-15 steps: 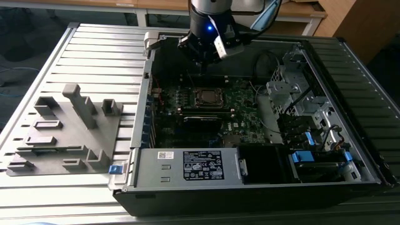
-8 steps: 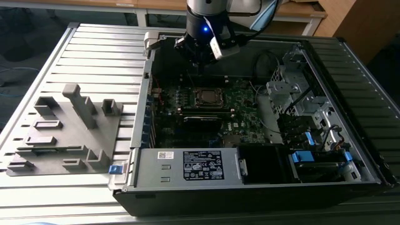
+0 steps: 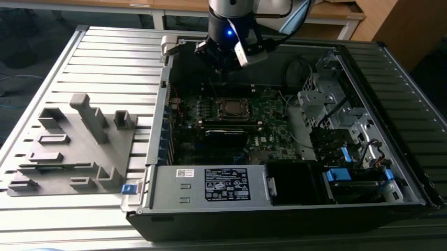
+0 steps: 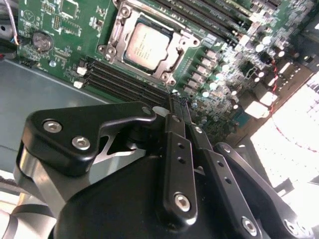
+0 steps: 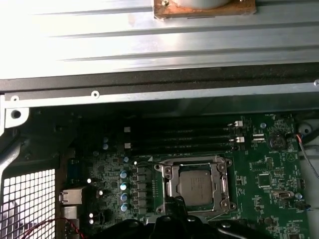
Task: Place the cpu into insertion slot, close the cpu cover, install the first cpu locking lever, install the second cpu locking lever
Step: 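Install the first cpu locking lever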
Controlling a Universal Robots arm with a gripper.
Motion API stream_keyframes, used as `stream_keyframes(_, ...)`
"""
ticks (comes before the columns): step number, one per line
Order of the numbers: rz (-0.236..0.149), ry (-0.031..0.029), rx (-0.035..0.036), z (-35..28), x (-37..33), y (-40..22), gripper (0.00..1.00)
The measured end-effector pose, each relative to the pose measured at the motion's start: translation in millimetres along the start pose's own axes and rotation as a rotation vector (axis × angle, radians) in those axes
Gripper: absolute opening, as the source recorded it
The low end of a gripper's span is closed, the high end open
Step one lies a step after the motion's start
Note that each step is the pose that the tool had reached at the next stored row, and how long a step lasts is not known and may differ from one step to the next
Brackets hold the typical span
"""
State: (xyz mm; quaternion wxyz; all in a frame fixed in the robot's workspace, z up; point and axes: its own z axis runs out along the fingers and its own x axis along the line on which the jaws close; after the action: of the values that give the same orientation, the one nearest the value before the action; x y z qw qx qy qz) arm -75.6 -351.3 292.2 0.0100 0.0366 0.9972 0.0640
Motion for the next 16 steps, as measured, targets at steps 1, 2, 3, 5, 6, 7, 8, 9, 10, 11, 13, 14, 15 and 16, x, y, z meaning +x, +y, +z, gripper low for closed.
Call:
stream_keyframes(1, 0.000, 0.0000, -0.0001, 0.0, 0.0, 0.0, 0.11)
stream_keyframes(2, 0.000, 0.0000, -0.0002, 0.0, 0.0, 0.0, 0.11)
stream_keyframes(3, 0.000, 0.0001, -0.0008, 0.0, 0.0, 0.0, 0.11)
stream_keyframes(5, 0.001, 0.0021, -0.0261, -0.1, 0.0, -0.7, 0.11)
stream_keyframes(6, 0.001, 0.0029, -0.0395, -0.1, 0.1, -1.1, 0.11)
stream_keyframes(7, 0.001, 0.0035, -0.0485, -0.2, 0.1, -1.5, 0.11)
stream_keyframes(8, 0.001, 0.0037, -0.0512, -0.2, 0.1, -1.8, 0.11)
stream_keyframes(9, 0.001, 0.0036, -0.0517, 0.0, 0.2, -2.1, 0.11)
stream_keyframes(10, 0.001, 0.0036, -0.0517, 0.2, 0.4, -2.5, 0.11)
stream_keyframes(11, 0.001, 0.0037, -0.0516, 0.5, 1.0, -3.1, 0.11)
stream_keyframes(13, 0.001, 0.0037, -0.0516, 1.4, 3.0, -4.3, 0.11)
stream_keyframes(14, 0.001, 0.0037, -0.0515, 1.9, 4.4, -5.0, 0.11)
stream_keyframes(15, 0.001, 0.0036, -0.0516, 2.4, 6.2, -5.7, 0.11)
stream_keyframes(16, 0.001, 0.0035, -0.0515, 3.0, 8.0, -6.3, 0.11)
